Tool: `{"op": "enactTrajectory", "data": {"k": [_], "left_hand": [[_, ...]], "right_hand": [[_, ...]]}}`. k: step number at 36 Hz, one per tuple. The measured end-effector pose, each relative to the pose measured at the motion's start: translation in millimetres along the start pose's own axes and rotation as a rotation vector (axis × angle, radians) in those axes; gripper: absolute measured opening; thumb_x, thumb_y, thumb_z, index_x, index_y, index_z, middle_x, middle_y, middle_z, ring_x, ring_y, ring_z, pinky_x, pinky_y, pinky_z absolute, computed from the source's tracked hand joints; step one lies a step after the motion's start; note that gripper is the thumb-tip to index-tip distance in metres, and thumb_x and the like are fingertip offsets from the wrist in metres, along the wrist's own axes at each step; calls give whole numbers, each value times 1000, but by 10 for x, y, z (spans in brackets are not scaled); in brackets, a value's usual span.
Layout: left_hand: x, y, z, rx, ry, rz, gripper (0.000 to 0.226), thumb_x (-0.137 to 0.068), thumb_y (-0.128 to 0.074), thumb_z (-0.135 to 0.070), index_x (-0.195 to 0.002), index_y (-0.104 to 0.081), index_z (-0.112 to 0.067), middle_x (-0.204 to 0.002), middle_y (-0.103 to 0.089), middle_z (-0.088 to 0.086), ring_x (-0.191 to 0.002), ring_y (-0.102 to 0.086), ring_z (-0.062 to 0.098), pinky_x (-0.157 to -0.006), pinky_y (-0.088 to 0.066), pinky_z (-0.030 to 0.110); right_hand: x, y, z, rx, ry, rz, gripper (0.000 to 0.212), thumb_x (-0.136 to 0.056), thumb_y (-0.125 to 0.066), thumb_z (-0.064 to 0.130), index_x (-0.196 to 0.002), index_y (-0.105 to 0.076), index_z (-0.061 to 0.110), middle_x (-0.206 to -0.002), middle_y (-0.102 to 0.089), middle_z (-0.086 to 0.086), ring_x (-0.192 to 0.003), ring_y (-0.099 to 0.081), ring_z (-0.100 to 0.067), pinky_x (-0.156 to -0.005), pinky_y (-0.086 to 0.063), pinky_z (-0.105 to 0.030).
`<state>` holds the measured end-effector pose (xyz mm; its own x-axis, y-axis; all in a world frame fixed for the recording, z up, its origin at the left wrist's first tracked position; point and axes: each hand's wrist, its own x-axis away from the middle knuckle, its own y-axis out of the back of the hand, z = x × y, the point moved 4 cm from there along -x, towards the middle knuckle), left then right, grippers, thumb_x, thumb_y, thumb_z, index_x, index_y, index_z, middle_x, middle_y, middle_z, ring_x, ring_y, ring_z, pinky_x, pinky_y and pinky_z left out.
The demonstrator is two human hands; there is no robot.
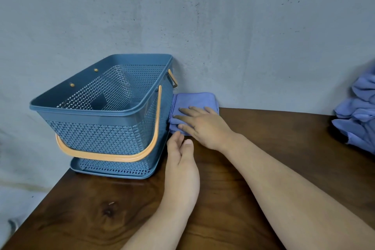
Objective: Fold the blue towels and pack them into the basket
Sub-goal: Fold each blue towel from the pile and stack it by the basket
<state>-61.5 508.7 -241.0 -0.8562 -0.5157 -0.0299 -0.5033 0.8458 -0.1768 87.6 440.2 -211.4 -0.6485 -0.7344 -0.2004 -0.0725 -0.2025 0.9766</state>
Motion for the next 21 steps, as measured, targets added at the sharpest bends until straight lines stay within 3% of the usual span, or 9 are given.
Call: {"op": "enactTrajectory", "data": {"k": [5, 8, 13, 21], "left_hand": [[20, -11, -28, -14, -2, 25, 59, -92, -52, -51, -149, -51, -36, -148, -55, -23, -136, -50, -9, -124, -37, 41], [28, -12, -38, -29, -9, 34, 60, -93, -52, -51, -150, -50, -35, -147, -55, -24, -136, -51, -7, -124, -37, 40], [31, -17, -48, -26, -13, 23, 60, -92, -52, -50, -150, -51, -33, -145, -56, -23, -136, -51, -7, -124, -38, 41], [34, -26, -58, -34, -24, 22, 55, -92, -51, -50, -145, -52, -36, -143, -56, -24, -135, -51, -7, -123, -38, 40]], "right_hand": [[37, -6, 5, 23, 21, 10, 76, -97, -8, 72, -162, -32, 42, -173, -28, 8, -160, -21, -21, -125, -20, -57], [35, -18, 0, 32, 11, 9, 78, -95, -7, 73, -163, -29, 44, -173, -26, 9, -160, -20, -20, -125, -21, -58], [8, -21, 23, -18, -51, 2, 58, -109, -24, 64, -163, -29, 45, -174, -22, 11, -161, -16, -19, -126, -15, -58], [-37, -37, -11, -28, -63, -42, 55, -109, -28, 63, -161, -35, 44, -172, -28, 11, -159, -22, -18, -124, -20, -57]]}}
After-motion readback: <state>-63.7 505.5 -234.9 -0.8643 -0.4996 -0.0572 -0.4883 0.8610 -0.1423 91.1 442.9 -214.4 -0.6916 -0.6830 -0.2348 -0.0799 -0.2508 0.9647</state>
